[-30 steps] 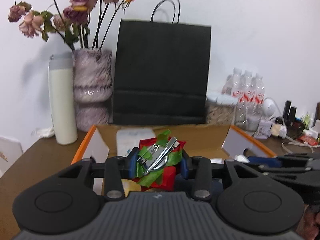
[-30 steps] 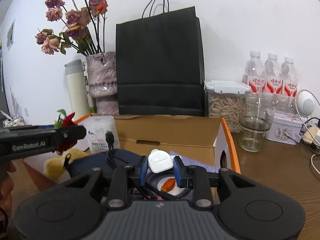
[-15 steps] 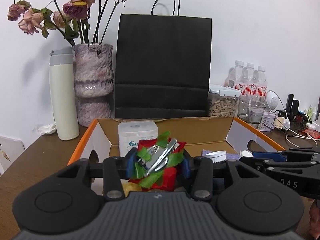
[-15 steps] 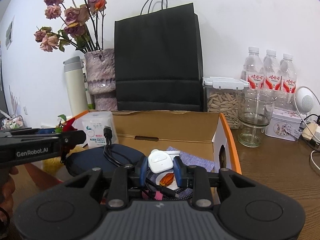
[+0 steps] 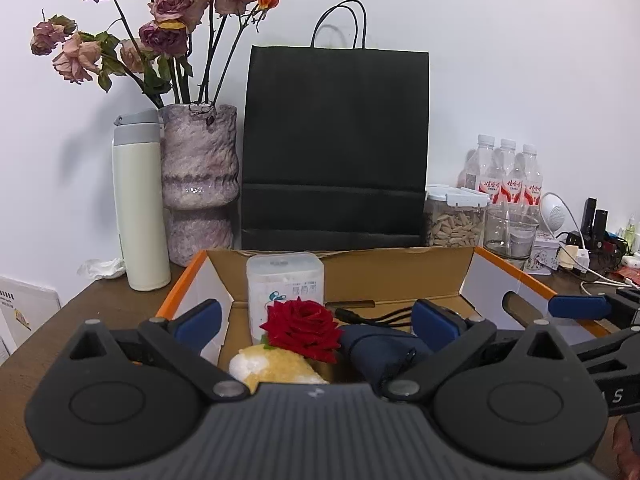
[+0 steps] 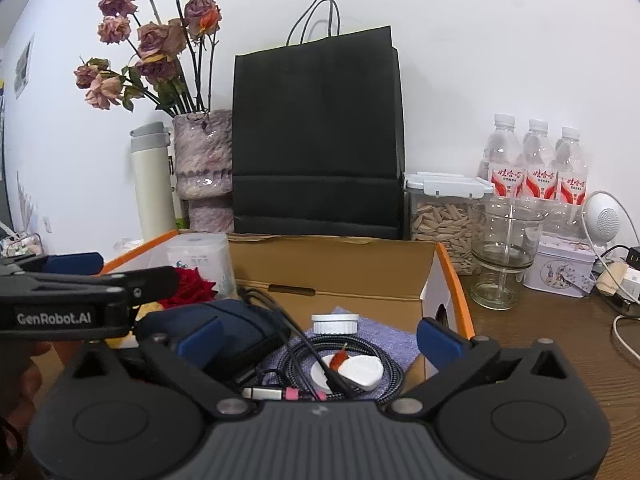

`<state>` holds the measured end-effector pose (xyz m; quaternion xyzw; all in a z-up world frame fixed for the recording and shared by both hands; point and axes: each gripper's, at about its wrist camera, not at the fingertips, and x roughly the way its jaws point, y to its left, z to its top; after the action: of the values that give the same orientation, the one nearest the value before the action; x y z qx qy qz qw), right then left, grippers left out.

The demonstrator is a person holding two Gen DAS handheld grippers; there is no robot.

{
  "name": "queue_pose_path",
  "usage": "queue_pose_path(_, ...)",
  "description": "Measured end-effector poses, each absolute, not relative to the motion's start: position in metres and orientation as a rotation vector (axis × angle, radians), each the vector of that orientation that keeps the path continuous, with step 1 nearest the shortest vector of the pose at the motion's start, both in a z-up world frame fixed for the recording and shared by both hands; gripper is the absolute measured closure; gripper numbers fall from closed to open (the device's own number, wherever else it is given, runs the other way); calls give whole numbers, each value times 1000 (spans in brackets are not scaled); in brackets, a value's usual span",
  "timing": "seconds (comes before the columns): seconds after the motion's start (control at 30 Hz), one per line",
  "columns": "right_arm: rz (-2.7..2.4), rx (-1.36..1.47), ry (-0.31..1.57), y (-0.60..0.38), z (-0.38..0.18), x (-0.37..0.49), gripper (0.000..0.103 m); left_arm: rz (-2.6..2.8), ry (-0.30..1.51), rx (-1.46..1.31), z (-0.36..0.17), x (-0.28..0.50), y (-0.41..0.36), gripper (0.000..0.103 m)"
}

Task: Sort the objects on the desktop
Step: 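Carry the tissue and rose into the box and open both tools, then withdraw both tools toward the wooden block and white crumpled paper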

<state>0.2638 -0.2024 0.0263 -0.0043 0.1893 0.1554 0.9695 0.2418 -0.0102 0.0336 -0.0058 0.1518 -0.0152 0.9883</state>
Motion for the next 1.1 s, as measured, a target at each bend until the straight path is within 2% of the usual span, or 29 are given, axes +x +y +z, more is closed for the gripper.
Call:
queue_pose_path(0.57, 290, -1, 382, -205, 27, 257, 0, -12, 267, -17, 35, 225, -11, 0)
queue_pose_path(1.1, 318, -54, 387, -209, 29, 171, 0, -8, 290, -10, 32, 152, 8, 0)
